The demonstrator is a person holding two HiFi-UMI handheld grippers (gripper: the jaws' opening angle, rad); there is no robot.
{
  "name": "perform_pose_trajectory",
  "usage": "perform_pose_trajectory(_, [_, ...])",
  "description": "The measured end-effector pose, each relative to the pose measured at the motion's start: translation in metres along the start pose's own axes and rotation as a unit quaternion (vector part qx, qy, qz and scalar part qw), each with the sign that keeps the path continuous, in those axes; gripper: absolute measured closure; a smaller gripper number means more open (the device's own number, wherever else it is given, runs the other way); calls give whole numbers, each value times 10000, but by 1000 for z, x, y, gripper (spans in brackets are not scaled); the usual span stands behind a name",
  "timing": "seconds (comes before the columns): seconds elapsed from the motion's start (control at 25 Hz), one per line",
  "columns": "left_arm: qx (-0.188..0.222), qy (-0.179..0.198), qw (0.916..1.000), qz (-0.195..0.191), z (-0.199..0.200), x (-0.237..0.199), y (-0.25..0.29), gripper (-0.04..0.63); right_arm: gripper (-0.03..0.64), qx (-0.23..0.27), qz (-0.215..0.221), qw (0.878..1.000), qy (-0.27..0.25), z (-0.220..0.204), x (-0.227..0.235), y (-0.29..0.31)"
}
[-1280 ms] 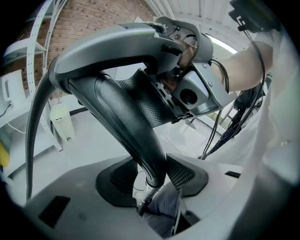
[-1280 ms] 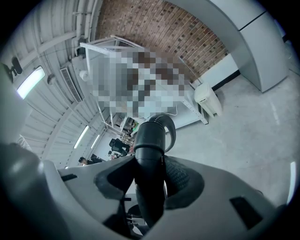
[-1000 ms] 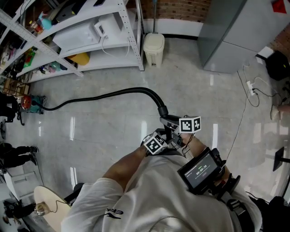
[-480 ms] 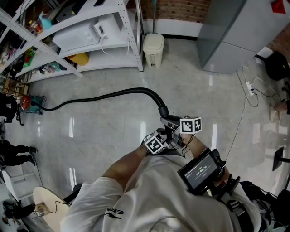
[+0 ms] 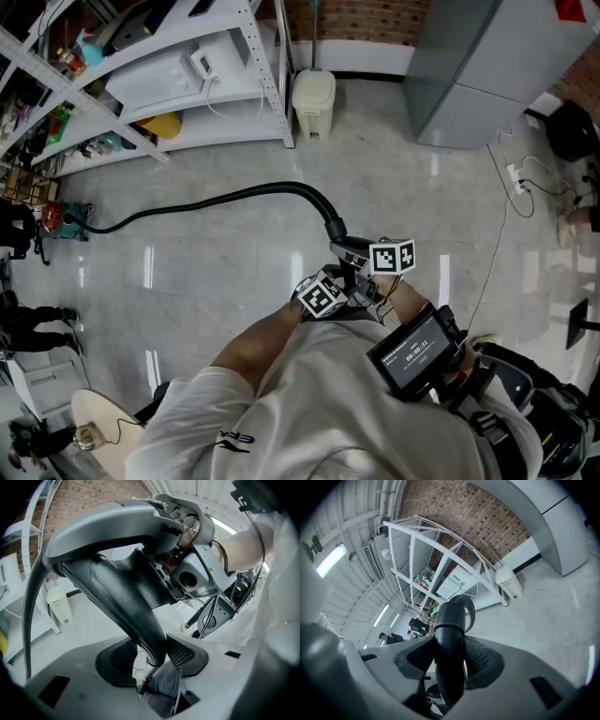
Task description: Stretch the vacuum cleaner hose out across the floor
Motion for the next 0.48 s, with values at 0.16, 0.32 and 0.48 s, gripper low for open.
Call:
perform_pose_trajectory(0.16, [-9, 5, 10000, -4, 0, 2, 0, 419, 442, -3, 0, 10000, -5, -2, -1, -1])
perform_pose_trajectory(0.32, [-19, 5, 10000, 1, -4, 3, 3, 419, 442, 0, 9, 10000, -20, -3, 1, -1])
perform_pose_trajectory(0.48, [-26, 10, 10000, -7, -4, 4, 2, 419, 442, -12, 13, 10000, -5, -5, 3, -1])
Point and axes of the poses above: the fingertips, and each gripper's own axes: y forward along the fingers, x to its right, z out of its top, the point moved 9 cm from there along -y, backward along the fingers, and after that the axes turned 15 degrees about y, right-handed, at the moved point
